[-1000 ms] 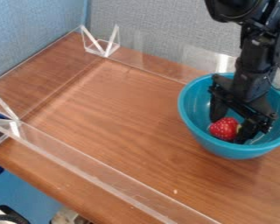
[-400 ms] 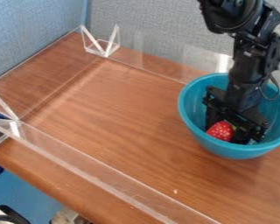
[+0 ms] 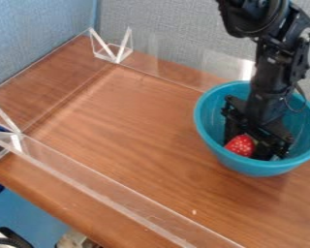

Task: Remove the strawberry from inside the blue bowl and put it on the table

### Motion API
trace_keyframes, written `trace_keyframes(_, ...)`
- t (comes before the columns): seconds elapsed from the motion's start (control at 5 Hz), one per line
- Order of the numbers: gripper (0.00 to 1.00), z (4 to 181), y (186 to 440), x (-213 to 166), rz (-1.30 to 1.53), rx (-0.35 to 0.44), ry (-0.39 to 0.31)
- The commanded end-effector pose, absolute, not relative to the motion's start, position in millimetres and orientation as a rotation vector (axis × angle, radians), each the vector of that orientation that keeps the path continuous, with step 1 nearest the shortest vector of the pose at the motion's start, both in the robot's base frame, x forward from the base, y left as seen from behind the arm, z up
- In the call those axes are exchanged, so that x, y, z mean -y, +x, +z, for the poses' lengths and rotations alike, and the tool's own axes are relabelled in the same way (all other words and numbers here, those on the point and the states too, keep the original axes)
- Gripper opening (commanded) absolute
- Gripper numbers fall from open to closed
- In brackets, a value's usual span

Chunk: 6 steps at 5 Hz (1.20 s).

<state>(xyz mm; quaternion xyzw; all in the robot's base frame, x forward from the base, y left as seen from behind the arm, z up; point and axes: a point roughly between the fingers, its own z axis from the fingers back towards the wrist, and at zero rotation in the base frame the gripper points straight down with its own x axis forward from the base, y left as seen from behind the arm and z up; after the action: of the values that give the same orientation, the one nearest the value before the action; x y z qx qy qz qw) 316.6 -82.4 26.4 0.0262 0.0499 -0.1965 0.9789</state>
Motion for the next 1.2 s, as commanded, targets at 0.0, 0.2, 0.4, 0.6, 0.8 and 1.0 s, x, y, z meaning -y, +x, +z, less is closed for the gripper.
trace_keyframes(0.0, 0.0, 41.6, 318, 72, -0.384, -0.072, 0.065)
trace_keyframes(0.2, 0.0, 43.6, 317, 71, -0.387, -0.071, 0.07)
trace_keyframes(0.4, 0.0, 45.9, 317, 70, -0.391, -0.069, 0.075)
trace_keyframes(0.6, 0.0, 48.3, 316, 69, -0.396, -0.065, 0.079)
trace_keyframes(0.8, 0.0, 50.4, 316, 68, -0.401, -0.062, 0.082)
trace_keyframes(1.0, 0.0, 51.8, 316, 68, -0.406, -0.06, 0.085)
